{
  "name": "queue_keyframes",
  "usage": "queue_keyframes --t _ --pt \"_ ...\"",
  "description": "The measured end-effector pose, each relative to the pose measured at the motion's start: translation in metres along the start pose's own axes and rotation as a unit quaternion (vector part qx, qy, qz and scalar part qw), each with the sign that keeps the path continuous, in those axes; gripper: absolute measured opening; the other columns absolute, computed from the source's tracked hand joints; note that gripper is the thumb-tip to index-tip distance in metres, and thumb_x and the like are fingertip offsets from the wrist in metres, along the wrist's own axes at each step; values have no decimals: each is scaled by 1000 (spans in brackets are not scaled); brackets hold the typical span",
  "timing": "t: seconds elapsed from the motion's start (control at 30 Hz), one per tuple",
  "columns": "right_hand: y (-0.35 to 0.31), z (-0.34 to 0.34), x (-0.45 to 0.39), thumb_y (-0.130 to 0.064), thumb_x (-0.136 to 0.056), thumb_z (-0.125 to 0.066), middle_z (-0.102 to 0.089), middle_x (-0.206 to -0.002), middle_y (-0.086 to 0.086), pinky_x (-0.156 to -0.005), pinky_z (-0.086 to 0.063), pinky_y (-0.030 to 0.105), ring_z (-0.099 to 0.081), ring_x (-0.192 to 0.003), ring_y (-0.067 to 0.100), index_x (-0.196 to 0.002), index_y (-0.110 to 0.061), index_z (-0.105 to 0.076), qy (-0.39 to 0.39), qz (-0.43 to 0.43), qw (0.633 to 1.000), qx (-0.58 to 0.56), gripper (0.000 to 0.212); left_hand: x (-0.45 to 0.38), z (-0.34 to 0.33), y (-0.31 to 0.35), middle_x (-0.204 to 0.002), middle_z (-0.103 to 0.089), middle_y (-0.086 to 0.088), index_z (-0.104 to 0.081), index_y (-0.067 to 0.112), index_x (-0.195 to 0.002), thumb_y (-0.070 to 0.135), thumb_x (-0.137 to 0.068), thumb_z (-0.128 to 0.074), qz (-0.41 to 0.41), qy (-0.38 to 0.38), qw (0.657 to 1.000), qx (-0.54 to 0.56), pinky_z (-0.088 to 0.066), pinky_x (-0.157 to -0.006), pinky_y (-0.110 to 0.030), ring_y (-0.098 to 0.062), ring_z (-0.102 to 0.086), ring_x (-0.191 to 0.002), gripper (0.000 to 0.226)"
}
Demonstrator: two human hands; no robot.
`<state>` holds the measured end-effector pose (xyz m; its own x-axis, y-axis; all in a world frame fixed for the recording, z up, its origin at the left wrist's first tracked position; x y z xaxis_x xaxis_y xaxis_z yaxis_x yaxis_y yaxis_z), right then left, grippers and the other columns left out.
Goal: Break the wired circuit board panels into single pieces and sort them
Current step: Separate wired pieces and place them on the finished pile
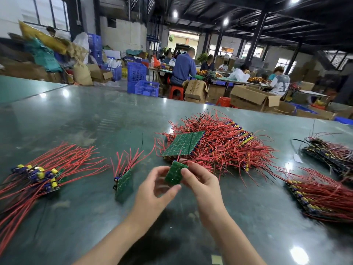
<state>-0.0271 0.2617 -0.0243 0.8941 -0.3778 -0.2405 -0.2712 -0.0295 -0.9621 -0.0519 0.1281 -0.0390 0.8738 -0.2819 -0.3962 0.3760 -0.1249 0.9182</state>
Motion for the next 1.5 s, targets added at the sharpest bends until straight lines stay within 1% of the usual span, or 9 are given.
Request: queue_keyframes --t 0.1,0.23,0.4,0.5,0.77,0.93,1.1,1.23,1.5 --pt "3 0 0 -2 -81 -69 -73 -77 -8 -68 -52 18 -65 -72 4 -81 -22 -73 -8 16 999 36 20 -1 3 -6 -89 -73 -3 -64 14 -95 -5 -81 -67 42 44 998 35 -56 -76 -31 -20 -69 -78 24" --pt "0 4 2 -8 -80 -72 -71 -83 1 -65 -56 28 -70 -72 16 -100 -18 -60 40 48 997 48 26 -2 8 -7 -90 -73 -9 -64 8 -94 -4 -84 -63 67 61 992 92 -58 -68 -30 -21 -69 -74 16" --pt "-10 9 7 -28 -90 -62 -60 -55 4 -51 -39 17 -52 -46 8 -61 -16 -56 62 115 983 128 32 -3 8 -10 -85 -72 -6 -60 2 -96 -10 -83 -60 85 86 985 124 -59 -64 -30 -22 -70 -70 18" --pt "-18 -1 11 -18 -87 -66 -64 -75 -6 -61 -46 17 -58 -63 6 -84 -29 -62 16 173 972 160 12 -3 11 -8 -84 -72 -2 -62 10 -93 -12 -81 -63 48 80 993 74 -58 -67 -31 -23 -69 -74 25" --pt "-20 -10 12 -7 -79 -62 -54 -104 -20 -69 -46 13 -58 -76 3 -105 -21 -67 -36 244 925 288 30 -3 18 6 -87 -69 17 -61 36 -86 -2 -73 -76 -75 91 987 -108 -47 -76 -10 0 -65 -82 43" --pt "-17 -13 10 1 -81 -66 -65 -102 -11 -79 -47 15 -61 -92 2 -102 -29 -65 -88 199 943 252 37 -3 23 13 -93 -61 3 -65 36 -89 0 -68 -80 -119 125 966 -195 -37 -85 -4 1 -56 -94 44" --pt "-18 -8 6 -1 -80 -67 -68 -95 -15 -77 -47 14 -62 -89 0 -95 -35 -67 -81 188 947 248 37 -4 24 15 -93 -65 7 -67 33 -91 8 -69 -80 -136 89 969 -184 -46 -86 -19 -3 -60 -92 36" --pt "-15 -5 2 0 -82 -66 -67 -94 -16 -82 -44 10 -61 -90 -5 -105 -18 -70 -118 182 930 298 29 -4 26 19 -86 -66 9 -68 38 -92 22 -69 -75 -150 72 963 -213 -43 -76 -10 4 -57 -79 29" --pt "-12 -3 2 -7 -83 -67 -71 -97 -4 -79 -43 7 -60 -91 0 -107 -13 -70 -102 216 914 328 25 -7 26 9 -87 -73 13 -68 34 -94 -4 -71 -77 -95 50 982 -153 -53 -79 -18 -2 -68 -81 45"
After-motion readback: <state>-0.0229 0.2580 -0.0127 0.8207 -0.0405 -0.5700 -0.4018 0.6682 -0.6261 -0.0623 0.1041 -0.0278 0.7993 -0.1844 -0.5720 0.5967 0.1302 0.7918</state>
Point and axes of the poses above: each hand's wrist, its own x-axis away from the middle knuckle, its own z-axis out of the back of the hand, y = z × x, the point moved 5 cm from there along -x, towards the middle knuckle
